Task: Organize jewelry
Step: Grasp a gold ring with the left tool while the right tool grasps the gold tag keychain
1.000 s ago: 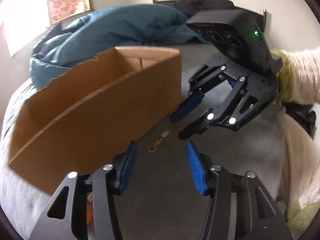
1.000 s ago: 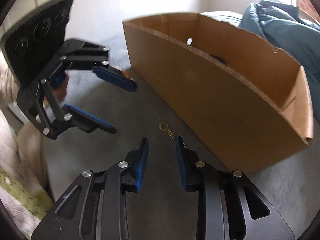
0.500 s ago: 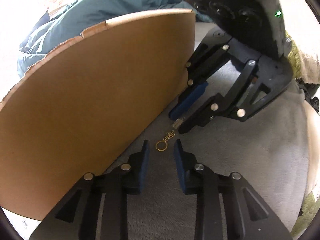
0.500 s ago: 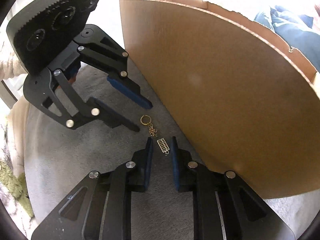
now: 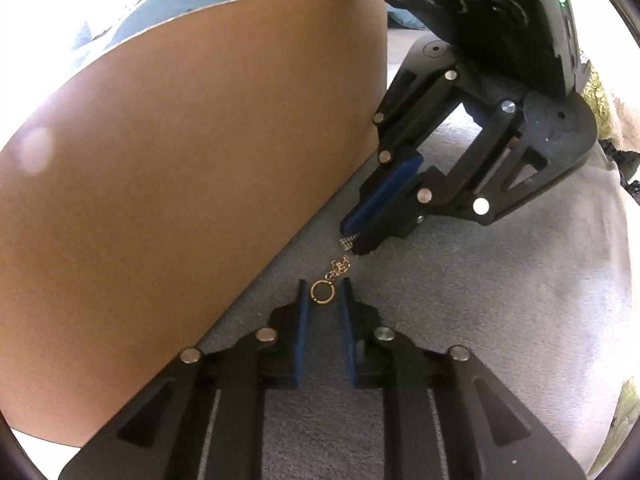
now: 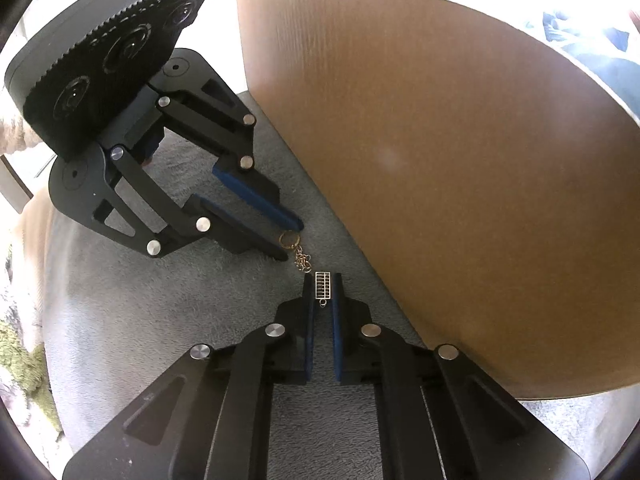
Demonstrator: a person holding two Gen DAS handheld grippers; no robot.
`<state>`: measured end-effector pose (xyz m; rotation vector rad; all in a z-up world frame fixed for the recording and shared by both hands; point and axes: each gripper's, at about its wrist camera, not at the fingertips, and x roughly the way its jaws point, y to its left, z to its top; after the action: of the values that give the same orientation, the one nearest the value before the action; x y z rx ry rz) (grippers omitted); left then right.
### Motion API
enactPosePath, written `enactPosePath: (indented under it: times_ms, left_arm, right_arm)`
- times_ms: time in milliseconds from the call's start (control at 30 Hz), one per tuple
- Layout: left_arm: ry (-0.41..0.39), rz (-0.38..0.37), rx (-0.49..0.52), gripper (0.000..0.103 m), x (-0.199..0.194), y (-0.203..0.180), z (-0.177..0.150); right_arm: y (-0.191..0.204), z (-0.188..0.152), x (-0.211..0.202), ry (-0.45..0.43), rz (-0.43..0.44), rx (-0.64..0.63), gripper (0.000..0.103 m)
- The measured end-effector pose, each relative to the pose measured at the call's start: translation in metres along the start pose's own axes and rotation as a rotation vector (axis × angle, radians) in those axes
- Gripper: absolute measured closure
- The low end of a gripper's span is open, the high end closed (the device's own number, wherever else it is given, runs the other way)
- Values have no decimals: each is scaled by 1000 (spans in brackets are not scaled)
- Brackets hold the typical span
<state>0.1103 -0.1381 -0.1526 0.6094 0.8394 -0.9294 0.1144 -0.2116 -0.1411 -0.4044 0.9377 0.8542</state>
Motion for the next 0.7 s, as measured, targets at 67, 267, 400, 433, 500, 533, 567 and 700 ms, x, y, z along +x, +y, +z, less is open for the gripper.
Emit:
enactPosePath:
  times_ms: [67, 267, 400, 433, 500, 533, 567, 700]
  left_arm:
    - [-3, 6, 5, 91, -1, -1, 1]
    - [-16, 18, 14, 92, -2, -3, 1]
    - [-19, 22, 15, 92, -2, -3, -1]
    - [-20, 24, 17, 92, -3, -4, -1]
    - [-21, 28, 21, 92, -5, -6, -3]
    - [-21, 29, 23, 92, -6, -8, -3]
    - [-20, 31, 26, 92, -6, -9, -2]
    - [-22, 40, 40, 92, -12, -9, 2]
  right_arm:
    - [2, -1, -4, -2, -3, -1, 97]
    - [0, -1, -9, -9, -8, 5, 97]
    - [-4, -3, -11, -9, -12, 8, 97]
    - [-4, -4, -11, -9, -13, 9, 97]
    - [-4, -5, -10, -9, -14, 10, 97]
    - [-4, -5, -10, -7, -14, 10, 97]
    - [-3, -6, -10, -7, -14, 11, 97]
    - [-1, -8, -14, -7, -18, 12, 97]
